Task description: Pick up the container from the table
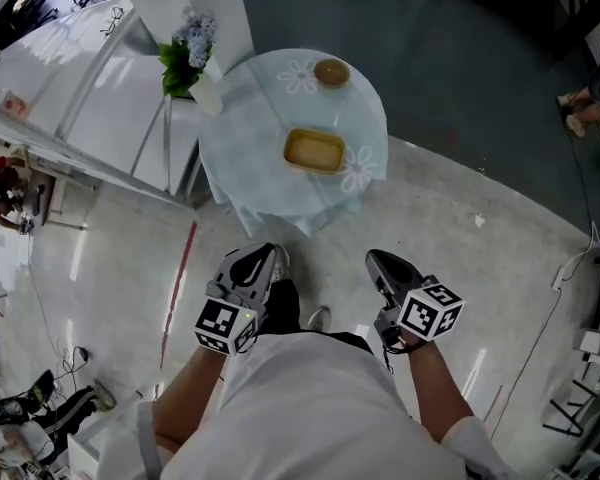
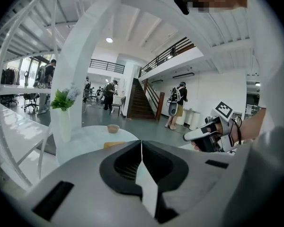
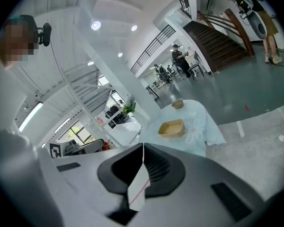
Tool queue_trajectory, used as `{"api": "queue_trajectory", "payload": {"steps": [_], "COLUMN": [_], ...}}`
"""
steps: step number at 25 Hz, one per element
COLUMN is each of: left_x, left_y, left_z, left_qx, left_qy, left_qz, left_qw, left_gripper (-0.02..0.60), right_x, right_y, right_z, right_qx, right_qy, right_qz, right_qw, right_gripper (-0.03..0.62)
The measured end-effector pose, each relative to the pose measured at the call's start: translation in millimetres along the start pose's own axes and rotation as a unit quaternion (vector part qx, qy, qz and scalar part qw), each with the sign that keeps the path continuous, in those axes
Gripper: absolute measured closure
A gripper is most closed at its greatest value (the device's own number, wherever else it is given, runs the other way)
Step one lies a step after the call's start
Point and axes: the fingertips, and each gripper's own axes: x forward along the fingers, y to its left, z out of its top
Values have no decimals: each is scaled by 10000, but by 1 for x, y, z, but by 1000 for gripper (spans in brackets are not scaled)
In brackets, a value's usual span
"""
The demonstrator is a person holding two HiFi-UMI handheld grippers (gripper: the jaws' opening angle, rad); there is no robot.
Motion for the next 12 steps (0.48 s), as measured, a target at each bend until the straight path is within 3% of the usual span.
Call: {"api": "queue_trajectory", "payload": {"steps": [12], "left_x": [51], "left_y": [86], "left_z": [23], "left_qx": [-120], "left_qy": [130], "left_qz": [-221], "left_qw": [9996], "left_gripper": [560], "right_x": [85], "right_y": [-4], "right_z": [54], "right_qx": [33], "right_qy": [38], "right_qz": [-187], "right_qw": [9998], "right_gripper": [571]}}
